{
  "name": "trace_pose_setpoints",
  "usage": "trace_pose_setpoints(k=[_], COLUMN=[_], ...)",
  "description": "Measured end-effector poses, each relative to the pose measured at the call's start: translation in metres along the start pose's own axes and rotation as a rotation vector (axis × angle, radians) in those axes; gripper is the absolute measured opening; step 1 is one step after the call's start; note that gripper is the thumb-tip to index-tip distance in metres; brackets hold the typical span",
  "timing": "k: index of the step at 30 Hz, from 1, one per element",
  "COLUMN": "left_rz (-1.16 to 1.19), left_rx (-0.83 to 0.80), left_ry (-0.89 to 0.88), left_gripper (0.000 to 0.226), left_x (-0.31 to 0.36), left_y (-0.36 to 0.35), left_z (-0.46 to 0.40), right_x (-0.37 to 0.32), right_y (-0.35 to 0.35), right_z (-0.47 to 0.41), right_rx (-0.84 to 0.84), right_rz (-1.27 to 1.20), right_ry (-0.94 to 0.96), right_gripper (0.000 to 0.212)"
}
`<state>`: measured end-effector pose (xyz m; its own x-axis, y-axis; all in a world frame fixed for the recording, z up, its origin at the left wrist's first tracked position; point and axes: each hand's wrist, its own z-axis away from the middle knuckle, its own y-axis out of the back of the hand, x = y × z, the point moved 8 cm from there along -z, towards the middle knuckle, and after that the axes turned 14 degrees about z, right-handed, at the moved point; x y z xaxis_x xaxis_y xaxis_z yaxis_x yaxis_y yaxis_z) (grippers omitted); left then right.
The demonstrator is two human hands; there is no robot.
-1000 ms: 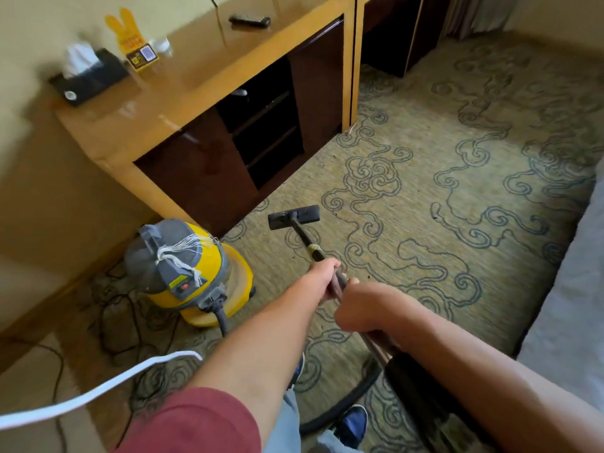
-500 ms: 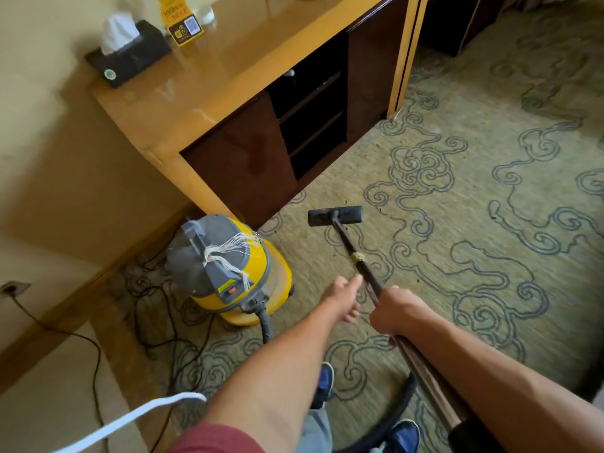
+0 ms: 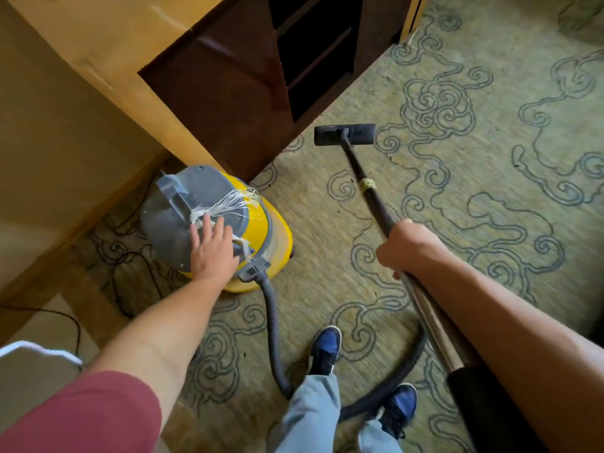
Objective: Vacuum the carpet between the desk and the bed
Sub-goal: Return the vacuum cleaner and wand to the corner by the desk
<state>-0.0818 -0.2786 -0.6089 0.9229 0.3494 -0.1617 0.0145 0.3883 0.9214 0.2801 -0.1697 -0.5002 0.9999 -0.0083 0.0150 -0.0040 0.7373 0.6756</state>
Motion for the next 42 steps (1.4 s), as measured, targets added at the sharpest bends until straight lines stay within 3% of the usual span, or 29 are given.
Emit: trace_pose_setpoints(k=[12, 26, 32, 42], left_rz=[-0.070, -0.121, -0.185, -0.106], left_rx=[-0.013, -0.021, -0.044, -0.001], left_ry=[-0.016, 0.004, 0.030, 0.071], left_gripper=[0.106, 0.087, 0.103, 0.105], left_x=[-0.016, -0.007, -0.006, -0.001], left_y=[-0.055, -0.051, -0.047, -0.047], left_z=[-0.028, -0.023, -0.020, -0.018], right_x=[0.005, -0.001, 0.003, 0.012], right_y=[-0.061, -0.076, -0.082, -0.094], right_z=[-0.046, -0.046, -0.048, -0.054], right_rx=[-0.077, -0.145, -0.168, -0.191], right_rz=[-0.097, -0.101, -0.133, -0.130], right_ry=[-0.083, -0.087, -0.078, -0.084], right_gripper=[0.028, 0.032, 0.030, 0.032])
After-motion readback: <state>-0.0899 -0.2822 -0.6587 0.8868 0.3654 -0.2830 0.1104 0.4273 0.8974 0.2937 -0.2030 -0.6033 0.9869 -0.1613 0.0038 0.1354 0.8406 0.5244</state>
